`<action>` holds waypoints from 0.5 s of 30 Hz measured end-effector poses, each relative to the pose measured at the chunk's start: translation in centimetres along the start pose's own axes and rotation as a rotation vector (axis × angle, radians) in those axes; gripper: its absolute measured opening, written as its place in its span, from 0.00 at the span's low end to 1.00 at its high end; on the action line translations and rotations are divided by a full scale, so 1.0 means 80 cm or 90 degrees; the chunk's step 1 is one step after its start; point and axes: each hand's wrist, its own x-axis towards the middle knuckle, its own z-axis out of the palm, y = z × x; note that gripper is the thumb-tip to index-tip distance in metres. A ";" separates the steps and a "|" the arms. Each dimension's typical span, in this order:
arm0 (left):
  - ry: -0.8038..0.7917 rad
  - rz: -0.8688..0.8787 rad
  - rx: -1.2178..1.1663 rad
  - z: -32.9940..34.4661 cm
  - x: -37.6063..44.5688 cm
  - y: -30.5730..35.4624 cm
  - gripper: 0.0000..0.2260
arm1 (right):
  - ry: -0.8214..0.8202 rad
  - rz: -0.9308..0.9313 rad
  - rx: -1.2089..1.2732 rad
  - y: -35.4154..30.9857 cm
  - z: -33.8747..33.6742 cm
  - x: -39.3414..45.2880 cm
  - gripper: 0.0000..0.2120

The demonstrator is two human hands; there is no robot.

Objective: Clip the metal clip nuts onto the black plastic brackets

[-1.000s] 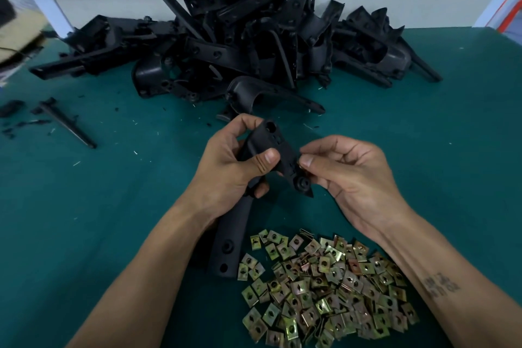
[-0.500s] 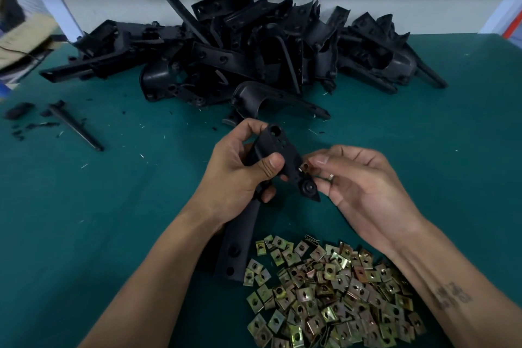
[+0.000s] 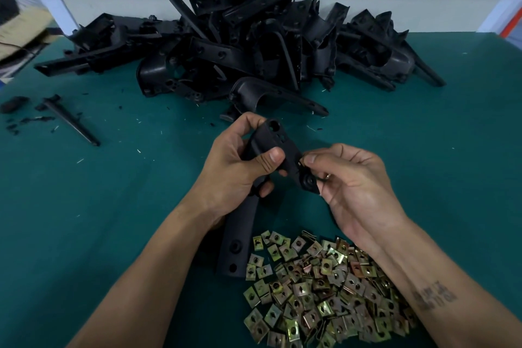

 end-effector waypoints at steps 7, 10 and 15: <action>0.001 0.010 -0.017 -0.002 0.000 -0.001 0.15 | 0.007 0.018 0.039 -0.006 -0.005 0.003 0.08; 0.006 0.012 -0.014 -0.001 0.001 -0.002 0.15 | -0.029 0.025 0.029 -0.007 -0.004 0.001 0.07; 0.017 0.003 0.004 -0.003 0.000 -0.003 0.12 | 0.003 0.009 0.028 -0.004 -0.002 0.000 0.10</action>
